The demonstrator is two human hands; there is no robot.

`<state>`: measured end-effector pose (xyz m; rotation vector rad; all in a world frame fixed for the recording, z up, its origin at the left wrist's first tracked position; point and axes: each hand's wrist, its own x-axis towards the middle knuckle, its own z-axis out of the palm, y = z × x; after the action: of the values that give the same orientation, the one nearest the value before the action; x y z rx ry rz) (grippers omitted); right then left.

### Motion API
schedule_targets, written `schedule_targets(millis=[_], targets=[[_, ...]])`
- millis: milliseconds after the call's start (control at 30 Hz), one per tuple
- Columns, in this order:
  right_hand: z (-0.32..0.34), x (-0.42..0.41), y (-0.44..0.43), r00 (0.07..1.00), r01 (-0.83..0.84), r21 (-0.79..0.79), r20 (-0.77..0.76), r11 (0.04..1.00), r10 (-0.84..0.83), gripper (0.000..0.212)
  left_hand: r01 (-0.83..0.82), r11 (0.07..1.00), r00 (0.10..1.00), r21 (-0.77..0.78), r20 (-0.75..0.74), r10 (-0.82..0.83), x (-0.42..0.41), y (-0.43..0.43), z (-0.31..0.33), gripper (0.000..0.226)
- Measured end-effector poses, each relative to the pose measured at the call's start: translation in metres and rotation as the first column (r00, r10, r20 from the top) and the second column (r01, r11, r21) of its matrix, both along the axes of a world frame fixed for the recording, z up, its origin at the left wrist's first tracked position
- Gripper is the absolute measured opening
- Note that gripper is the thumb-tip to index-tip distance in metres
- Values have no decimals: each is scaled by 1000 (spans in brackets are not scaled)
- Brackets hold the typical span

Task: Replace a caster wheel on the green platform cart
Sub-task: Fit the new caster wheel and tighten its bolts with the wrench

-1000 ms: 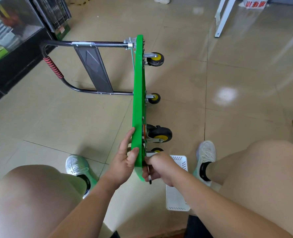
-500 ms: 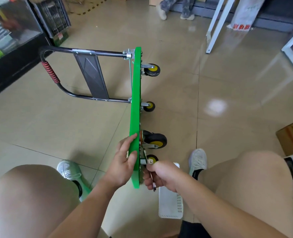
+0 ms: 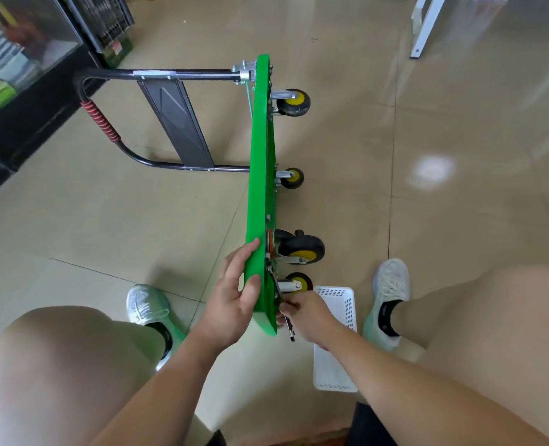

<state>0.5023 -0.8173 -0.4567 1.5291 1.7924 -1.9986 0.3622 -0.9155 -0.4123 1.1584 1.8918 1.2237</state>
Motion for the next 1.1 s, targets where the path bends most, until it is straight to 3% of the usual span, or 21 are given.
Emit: schedule_targets(millis=[300,400,733,1100], targets=[[10,-4,-6,998,-58,-15,9,998,58,27,-12,1000,1000,-6,13,12,0,0,-2,53],[21,-4,-6,1000,-21,-94,-1,995,21,19,-3,1000,1000,-25,25,4,1,0,-1,52],[71,-22,6,997,48,-360,-34,932,-64,20,-16,1000,997,13,72,15,4,0,1,55],[54,1,2,998,64,-323,11,944,-64,23,-16,1000,996,-22,91,18,3,0,2,56]])
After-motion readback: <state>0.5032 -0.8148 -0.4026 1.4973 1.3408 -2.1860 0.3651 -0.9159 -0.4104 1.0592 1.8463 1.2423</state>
